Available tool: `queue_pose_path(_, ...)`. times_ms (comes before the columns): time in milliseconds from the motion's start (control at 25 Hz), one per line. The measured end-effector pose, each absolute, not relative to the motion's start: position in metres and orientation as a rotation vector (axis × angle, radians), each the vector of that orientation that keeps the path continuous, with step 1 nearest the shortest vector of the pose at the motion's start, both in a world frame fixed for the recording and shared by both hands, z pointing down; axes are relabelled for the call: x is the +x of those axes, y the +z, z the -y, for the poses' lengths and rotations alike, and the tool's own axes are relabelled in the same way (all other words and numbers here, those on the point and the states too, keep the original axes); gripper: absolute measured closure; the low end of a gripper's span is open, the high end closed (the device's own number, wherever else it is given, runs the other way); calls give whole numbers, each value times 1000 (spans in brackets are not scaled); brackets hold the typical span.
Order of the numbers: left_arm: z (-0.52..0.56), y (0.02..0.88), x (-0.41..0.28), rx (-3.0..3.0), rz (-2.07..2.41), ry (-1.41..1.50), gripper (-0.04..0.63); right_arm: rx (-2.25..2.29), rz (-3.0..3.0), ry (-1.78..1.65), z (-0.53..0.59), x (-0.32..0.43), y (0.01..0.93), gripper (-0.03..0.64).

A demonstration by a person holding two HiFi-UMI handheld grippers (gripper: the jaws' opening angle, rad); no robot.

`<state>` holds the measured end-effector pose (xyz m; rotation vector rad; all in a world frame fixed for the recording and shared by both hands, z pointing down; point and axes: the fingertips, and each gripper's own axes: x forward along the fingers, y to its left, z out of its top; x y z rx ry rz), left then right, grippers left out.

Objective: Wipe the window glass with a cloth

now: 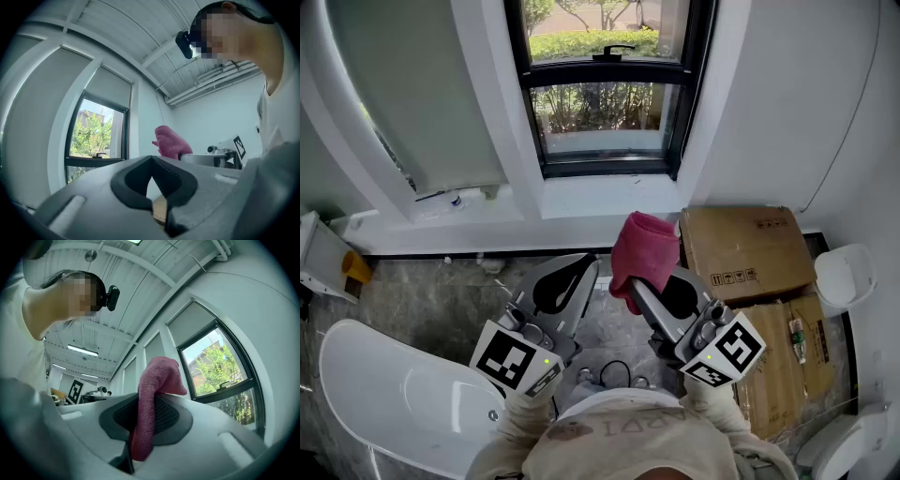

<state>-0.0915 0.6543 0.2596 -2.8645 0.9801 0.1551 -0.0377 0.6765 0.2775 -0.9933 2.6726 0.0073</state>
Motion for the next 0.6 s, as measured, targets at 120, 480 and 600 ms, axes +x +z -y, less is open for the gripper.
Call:
queue_pose_path(120,-657,258,-91,-2843,-980,146,595,-981,-2673,10,-680,-40,276,538)
queue_pose_path(480,-642,254,-104,-2853,-966,167,595,-987,-2677,0,-668,-55,276,538)
queue_pose_path(600,-634,256,-118,-2858,-969,168,595,-995,-2681,-2,-659,-67,277,538)
